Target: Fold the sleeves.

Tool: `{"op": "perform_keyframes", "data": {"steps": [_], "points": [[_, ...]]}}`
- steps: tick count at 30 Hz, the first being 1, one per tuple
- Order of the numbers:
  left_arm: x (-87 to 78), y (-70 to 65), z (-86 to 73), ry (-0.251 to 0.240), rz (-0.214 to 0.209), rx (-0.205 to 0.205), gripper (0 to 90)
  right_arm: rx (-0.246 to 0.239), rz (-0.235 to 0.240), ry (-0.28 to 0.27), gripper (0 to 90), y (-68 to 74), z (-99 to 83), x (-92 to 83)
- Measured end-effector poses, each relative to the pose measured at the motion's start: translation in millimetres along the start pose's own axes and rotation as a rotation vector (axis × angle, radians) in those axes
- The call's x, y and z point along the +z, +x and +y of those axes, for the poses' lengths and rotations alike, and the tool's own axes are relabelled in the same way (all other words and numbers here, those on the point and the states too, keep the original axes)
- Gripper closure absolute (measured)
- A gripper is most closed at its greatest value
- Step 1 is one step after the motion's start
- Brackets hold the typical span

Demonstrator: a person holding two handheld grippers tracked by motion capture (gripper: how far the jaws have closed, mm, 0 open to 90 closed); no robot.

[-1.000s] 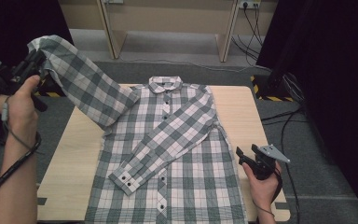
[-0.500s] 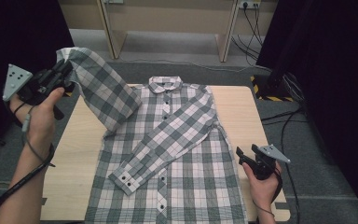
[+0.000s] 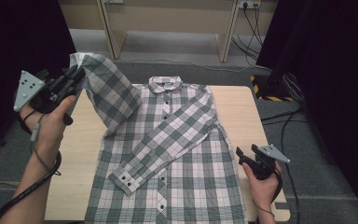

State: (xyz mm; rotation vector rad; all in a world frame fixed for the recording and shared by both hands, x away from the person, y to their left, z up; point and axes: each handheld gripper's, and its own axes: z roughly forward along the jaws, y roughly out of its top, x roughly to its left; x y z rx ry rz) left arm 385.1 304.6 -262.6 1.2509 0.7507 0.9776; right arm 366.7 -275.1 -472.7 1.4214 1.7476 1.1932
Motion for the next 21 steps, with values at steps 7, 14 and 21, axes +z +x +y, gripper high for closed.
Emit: {"op": "perform_keyframes", "data": {"steps": [7, 14, 21], "points": [[-0.9, -11.3, -0.8, 0.001, -0.038, 0.002, 80.7, 0.000, 0.000, -0.001, 32.4, 0.1, 0.0, -0.1], [-0.3, -22.7, -1.4, 0.004, -0.072, 0.015, 80.7, 0.001, 0.000, 0.000, 32.4, 0.0, 0.0, 0.0], [-0.1, -33.2, -3.3, 0.009, -0.100, 0.030, 80.7, 0.000, 0.000, 0.000, 32.4, 0.0, 0.0, 0.0]]}}
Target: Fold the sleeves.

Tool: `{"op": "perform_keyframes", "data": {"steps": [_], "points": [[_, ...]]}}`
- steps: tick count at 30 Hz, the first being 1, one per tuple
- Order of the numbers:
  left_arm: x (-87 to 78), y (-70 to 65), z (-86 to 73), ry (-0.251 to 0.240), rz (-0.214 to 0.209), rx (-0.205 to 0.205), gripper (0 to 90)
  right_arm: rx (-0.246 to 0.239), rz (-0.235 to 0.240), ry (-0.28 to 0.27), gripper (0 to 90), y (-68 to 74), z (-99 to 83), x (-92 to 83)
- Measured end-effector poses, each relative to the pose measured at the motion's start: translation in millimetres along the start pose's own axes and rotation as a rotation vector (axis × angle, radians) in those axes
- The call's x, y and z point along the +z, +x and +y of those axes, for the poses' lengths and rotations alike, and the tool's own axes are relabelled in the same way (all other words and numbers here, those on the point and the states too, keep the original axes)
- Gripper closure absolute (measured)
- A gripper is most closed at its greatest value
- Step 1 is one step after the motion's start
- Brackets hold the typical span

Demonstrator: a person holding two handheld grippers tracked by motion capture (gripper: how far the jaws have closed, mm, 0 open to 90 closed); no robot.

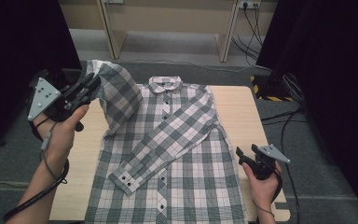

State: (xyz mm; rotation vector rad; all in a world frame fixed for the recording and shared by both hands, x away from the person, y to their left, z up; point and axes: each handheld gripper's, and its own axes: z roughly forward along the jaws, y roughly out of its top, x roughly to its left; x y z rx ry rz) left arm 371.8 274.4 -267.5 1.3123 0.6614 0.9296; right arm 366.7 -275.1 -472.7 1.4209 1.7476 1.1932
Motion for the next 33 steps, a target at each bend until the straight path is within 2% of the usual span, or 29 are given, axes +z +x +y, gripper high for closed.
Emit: {"op": "perform_keyframes", "data": {"steps": [23, 33], "points": [[1.2, -28.8, -20.0, 0.052, -0.087, 0.013, 80.7, -0.002, 0.001, 0.001, 32.4, 0.1, 0.0, 0.1], [1.1, -41.4, -28.3, 0.080, -0.126, 0.030, 80.6, -0.003, 0.002, 0.000, 32.4, 0.1, 0.0, 0.1]]}}
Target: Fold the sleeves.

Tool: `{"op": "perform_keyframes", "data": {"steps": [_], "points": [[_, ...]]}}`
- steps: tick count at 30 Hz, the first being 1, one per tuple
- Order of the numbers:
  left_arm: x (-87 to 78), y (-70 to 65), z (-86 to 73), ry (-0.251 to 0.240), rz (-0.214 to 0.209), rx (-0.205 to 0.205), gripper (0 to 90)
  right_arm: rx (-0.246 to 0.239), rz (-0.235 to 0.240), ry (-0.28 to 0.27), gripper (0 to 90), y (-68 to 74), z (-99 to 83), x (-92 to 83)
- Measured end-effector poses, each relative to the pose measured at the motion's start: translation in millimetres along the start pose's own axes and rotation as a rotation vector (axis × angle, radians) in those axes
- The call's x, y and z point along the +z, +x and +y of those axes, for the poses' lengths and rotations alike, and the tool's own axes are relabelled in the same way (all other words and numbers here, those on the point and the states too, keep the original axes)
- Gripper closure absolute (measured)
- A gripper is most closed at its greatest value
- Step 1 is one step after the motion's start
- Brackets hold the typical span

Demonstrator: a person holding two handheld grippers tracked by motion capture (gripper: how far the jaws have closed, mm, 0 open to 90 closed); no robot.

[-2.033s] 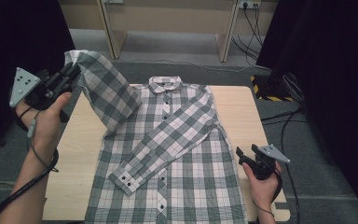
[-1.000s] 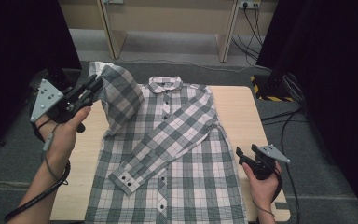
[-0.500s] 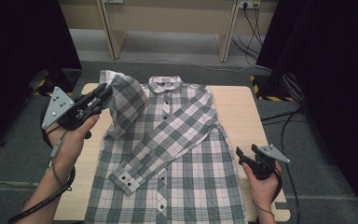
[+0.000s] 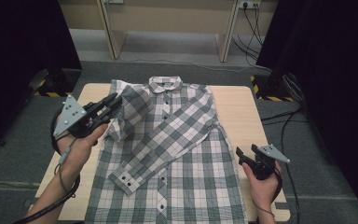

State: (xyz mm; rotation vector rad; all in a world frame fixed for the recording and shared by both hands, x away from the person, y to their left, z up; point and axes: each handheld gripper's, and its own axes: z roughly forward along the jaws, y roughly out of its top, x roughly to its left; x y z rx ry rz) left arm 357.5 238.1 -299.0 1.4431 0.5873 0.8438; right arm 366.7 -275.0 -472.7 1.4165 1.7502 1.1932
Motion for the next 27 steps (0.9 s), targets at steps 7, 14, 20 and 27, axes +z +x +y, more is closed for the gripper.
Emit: {"op": "perform_keyframes", "data": {"steps": [7, 14, 20, 27], "points": [[1.6, -7.9, -6.6, 0.025, -0.026, 0.009, 80.6, 0.000, 0.000, 0.001, 32.4, 0.0, 0.0, 0.0], [4.4, -17.6, -13.6, 0.046, -0.055, 0.016, 80.6, -0.002, 0.000, 0.002, 32.4, 0.1, 0.0, 0.0], [6.5, -24.2, -19.9, 0.066, -0.074, 0.021, 80.6, -0.001, 0.000, 0.001, 32.4, 0.0, 0.0, 0.0], [8.2, -33.7, -28.9, 0.099, -0.101, 0.036, 80.6, -0.001, 0.000, 0.001, 32.4, 0.0, 0.0, 0.0]]}}
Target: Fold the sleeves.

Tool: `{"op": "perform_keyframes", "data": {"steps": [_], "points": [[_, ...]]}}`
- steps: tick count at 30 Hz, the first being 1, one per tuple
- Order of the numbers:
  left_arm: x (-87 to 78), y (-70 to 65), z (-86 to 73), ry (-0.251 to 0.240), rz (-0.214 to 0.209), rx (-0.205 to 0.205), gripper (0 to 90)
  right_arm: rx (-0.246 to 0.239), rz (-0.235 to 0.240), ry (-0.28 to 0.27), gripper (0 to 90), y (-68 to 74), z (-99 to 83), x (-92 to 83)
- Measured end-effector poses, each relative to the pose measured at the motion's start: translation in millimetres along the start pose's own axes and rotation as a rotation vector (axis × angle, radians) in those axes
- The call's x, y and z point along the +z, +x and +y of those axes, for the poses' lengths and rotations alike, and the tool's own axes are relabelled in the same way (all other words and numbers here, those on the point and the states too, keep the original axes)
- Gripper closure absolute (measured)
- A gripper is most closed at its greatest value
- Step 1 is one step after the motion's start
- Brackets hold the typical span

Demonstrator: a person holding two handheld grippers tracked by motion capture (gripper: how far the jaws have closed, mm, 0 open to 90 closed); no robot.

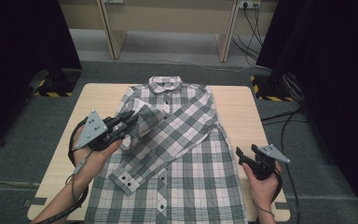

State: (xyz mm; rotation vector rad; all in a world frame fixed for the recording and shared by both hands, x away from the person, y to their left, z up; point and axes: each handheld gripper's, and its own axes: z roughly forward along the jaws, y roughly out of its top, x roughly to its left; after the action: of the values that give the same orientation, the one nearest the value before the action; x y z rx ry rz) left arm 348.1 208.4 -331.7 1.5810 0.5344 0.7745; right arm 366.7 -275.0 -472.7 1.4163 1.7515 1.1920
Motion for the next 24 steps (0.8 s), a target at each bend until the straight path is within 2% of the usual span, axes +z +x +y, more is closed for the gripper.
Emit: {"op": "perform_keyframes", "data": {"steps": [24], "points": [[14.0, -33.0, -26.3, 0.080, -0.104, 0.015, 80.5, 0.003, 0.000, 0.000, 32.4, -0.1, 0.0, -0.1]]}}
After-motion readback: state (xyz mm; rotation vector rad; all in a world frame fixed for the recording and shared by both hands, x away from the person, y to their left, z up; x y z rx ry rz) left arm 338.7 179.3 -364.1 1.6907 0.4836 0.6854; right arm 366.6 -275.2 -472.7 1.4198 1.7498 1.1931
